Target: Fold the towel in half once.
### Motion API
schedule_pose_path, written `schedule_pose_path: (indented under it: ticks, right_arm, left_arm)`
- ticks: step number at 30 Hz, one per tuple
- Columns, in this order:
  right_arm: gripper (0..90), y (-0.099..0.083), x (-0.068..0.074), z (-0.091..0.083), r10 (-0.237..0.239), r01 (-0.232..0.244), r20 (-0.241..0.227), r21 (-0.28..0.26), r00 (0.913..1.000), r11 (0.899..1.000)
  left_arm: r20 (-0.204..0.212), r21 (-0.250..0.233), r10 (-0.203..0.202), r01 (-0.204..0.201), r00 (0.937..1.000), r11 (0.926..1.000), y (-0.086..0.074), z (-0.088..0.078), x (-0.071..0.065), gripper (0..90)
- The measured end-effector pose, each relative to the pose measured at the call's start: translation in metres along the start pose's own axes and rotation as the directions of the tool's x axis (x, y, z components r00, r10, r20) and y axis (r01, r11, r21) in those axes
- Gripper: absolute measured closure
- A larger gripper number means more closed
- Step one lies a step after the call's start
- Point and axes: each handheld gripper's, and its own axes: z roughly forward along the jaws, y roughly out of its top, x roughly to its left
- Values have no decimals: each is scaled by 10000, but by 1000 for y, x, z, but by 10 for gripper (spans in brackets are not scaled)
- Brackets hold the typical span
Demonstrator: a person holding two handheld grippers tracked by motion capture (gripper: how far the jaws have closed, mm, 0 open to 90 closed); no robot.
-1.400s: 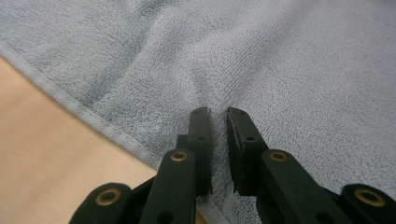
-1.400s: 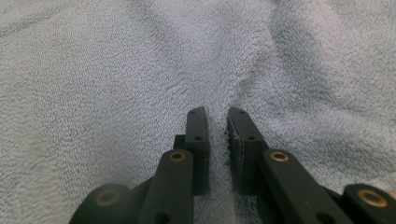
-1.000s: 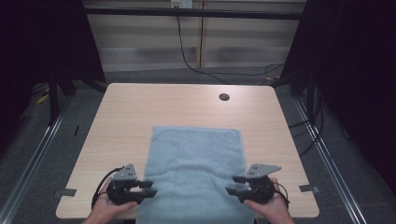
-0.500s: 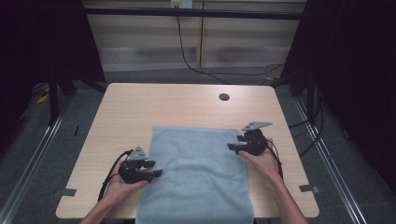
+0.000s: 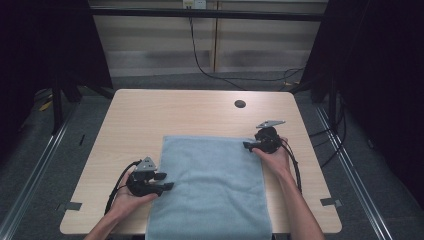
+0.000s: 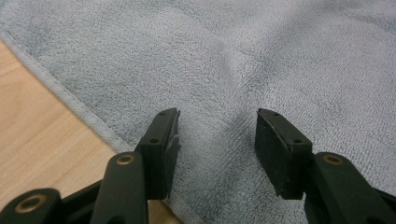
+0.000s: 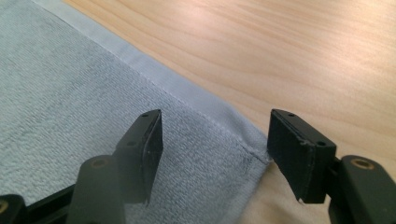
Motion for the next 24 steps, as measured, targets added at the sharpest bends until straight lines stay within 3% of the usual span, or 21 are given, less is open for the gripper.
schedule_pose_path:
  ticks: [4,5,7,8,11,14,16,17,19,21,24]
  right_arm:
    - [384,-5,3,-1,-313,308,331,138,9990,9994]
    - [483,-6,2,-1,-180,178,86,242,9998,9995]
    - [549,-8,2,-2,-279,280,-177,68,9995,9996]
    - [642,-8,4,-2,-300,301,-301,41,9991,9995]
    - [802,-7,10,-2,-520,525,-528,91,9973,9986]
    - [833,-8,14,-2,-463,466,-545,44,9974,9989]
    - [845,-9,16,-3,-328,334,-692,79,9971,9994]
    - [846,-10,19,-4,-288,295,-860,66,9959,9995]
    - [851,-12,27,-7,-651,662,-889,99,9939,9978]
    - [851,-15,34,-9,-773,782,-1309,15,9884,9969]
    - [850,-18,41,-12,-901,915,-1429,35,9856,9958]
  left_arm:
    - [571,100,-405,399,9975,9992,4,0,6,479]
    - [519,127,-363,357,9980,9993,5,0,9,484]
    - [100,11,-453,453,9989,9990,11,0,16,479]
    - [0,-210,-607,607,9982,9979,15,0,21,470]
    - [-246,-597,-998,981,9947,9934,30,1,39,466]
    - [-864,-910,-1173,1094,9893,9898,43,7,58,453]
    - [-1054,-1267,-1618,1482,9812,9808,47,12,71,441]
    - [-1112,-1319,-1728,1578,9787,9786,48,14,74,436]
    - [-1180,-1227,-1916,1771,9744,9765,46,16,79,423]
    - [-1307,-1167,-1884,1736,9734,9779,42,16,81,414]
    - [-1477,-1178,-1881,1716,9710,9781,43,19,86,407]
